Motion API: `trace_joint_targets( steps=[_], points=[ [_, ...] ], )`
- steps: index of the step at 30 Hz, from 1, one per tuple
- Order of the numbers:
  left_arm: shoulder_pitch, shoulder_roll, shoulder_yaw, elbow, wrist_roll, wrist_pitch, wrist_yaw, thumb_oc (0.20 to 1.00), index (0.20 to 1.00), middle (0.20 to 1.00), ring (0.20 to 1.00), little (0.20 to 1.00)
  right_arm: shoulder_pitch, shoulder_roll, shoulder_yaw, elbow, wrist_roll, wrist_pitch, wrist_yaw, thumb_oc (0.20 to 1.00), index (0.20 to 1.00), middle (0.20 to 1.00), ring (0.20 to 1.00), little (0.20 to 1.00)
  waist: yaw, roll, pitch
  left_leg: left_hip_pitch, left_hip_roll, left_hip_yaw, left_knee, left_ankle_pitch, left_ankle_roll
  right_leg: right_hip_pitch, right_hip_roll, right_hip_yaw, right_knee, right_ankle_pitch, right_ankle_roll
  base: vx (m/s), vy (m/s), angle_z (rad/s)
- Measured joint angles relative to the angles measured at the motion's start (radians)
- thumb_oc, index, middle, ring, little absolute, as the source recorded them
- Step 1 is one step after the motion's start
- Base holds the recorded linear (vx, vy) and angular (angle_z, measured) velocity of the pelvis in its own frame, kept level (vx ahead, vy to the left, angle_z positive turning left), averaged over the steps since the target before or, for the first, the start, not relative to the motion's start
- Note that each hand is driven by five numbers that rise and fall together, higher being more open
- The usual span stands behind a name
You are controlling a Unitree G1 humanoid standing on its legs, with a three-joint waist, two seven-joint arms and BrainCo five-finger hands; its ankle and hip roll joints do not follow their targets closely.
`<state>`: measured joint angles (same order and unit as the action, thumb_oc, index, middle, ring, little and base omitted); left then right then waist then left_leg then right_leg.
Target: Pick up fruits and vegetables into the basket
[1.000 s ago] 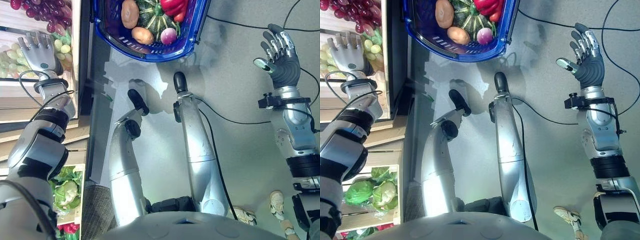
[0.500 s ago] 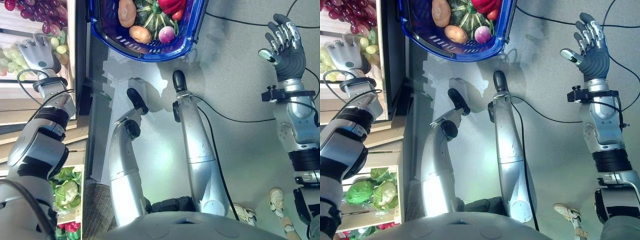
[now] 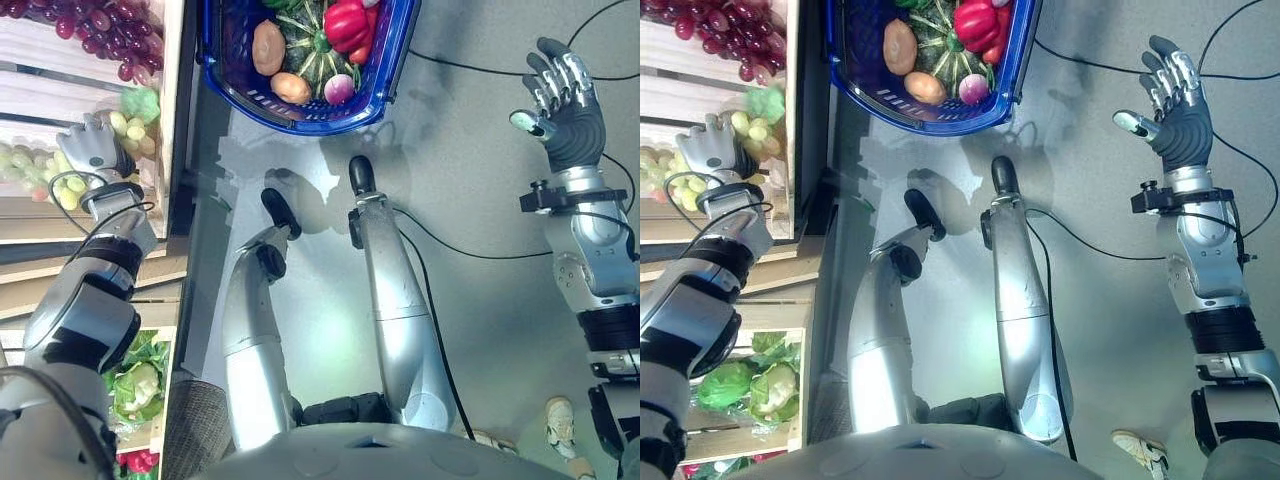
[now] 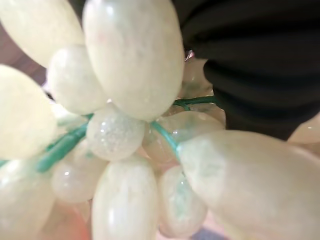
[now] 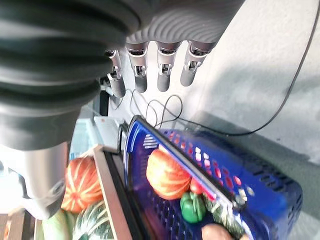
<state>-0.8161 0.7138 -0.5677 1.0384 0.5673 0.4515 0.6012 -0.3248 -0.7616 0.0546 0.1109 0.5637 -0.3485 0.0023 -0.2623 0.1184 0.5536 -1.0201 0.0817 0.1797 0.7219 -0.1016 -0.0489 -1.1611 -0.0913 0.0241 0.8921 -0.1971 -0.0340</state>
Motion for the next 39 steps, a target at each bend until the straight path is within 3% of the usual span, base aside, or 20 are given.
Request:
trace_joint_targets(
  steps=[4, 8, 13, 19, 25, 29, 39],
  points=[
    [0.033, 0.003, 0.069, -0.054, -0.079, -0.083, 0.03, 0.2, 0.2, 0.2, 0.2, 0.2, 0.046, 0.002, 0.003, 0.0, -0.056, 0.022, 0.025, 1.0, 1.0, 1.0, 1.0, 1.0, 0.019, -0.001, 0.001, 0.061, -0.011, -0.016, -0.033, 0.01, -0.006, 0.066, -0.006, -0.012, -0.025, 0.0, 0.0, -0.03, -0.04, 0.07],
    [0.07, 0.009, 0.163, -0.135, -0.216, -0.234, 0.014, 0.2, 0.2, 0.2, 0.2, 0.2, 0.062, 0.009, 0.01, -0.004, -0.148, 0.069, 0.033, 1.0, 1.0, 1.0, 1.0, 1.0, 0.037, -0.005, 0.003, 0.126, -0.014, -0.035, -0.068, 0.023, -0.005, 0.148, -0.007, -0.042, -0.063, 0.0, 0.0, -0.01, -0.031, 0.09],
    [0.201, 0.009, 0.304, -0.287, -0.408, -0.384, -0.049, 0.2, 0.2, 0.2, 0.2, 0.2, 0.127, 0.008, 0.004, -0.048, -0.235, 0.146, 0.028, 1.0, 1.0, 1.0, 1.0, 1.0, 0.057, -0.014, 0.005, 0.244, -0.015, -0.05, -0.124, 0.027, -0.008, 0.28, -0.008, -0.069, -0.124, 0.001, 0.0, 0.0, -0.033, 0.07],
    [0.36, 0.005, 0.428, -0.49, -0.636, -0.522, -0.121, 0.2, 0.2, 0.2, 0.2, 0.2, 0.184, 0.017, -0.002, -0.087, -0.418, 0.209, -0.014, 1.0, 1.0, 1.0, 1.0, 1.0, 0.09, -0.022, 0.007, 0.332, -0.033, -0.075, -0.167, 0.037, -0.006, 0.382, -0.017, -0.097, -0.158, 0.004, -0.006, -0.03, -0.048, 0.11],
    [0.404, 0.002, 0.471, -0.691, -0.798, -0.583, -0.205, 0.2, 0.2, 0.2, 0.2, 0.2, 0.122, 0.024, 0.014, -0.141, -0.555, 0.307, -0.016, 1.0, 1.0, 1.0, 1.0, 1.0, 0.142, -0.036, 0.011, 0.384, -0.039, -0.092, -0.171, 0.038, -0.001, 0.45, -0.021, -0.112, -0.176, -0.001, 0.003, 0.01, -0.069, 0.11],
    [0.408, -0.014, 0.476, -0.808, -0.854, -0.591, -0.265, 0.2, 0.2, 0.2, 0.2, 0.2, 0.018, 0.045, 0.115, -0.148, -0.597, 0.383, -0.009, 1.0, 1.0, 1.0, 1.0, 1.0, 0.157, -0.055, 0.014, 0.438, -0.039, -0.1, -0.184, 0.041, -0.001, 0.508, -0.018, -0.116, -0.191, -0.001, 0.003, 0.02, -0.061, 0.05],
    [0.354, -0.064, 0.446, -0.917, -0.941, -0.612, -0.431, 0.2, 0.2, 0.2, 0.2, 0.2, -0.176, 0.102, 0.299, -0.134, -0.685, 0.511, 0.031, 1.0, 1.0, 1.0, 1.0, 1.0, 0.194, -0.058, 0.016, 0.527, -0.045, -0.122, -0.21, 0.045, -0.003, 0.616, -0.018, -0.14, -0.231, 0.003, -0.001, 0.01, -0.048, 0.05]
  ],
)
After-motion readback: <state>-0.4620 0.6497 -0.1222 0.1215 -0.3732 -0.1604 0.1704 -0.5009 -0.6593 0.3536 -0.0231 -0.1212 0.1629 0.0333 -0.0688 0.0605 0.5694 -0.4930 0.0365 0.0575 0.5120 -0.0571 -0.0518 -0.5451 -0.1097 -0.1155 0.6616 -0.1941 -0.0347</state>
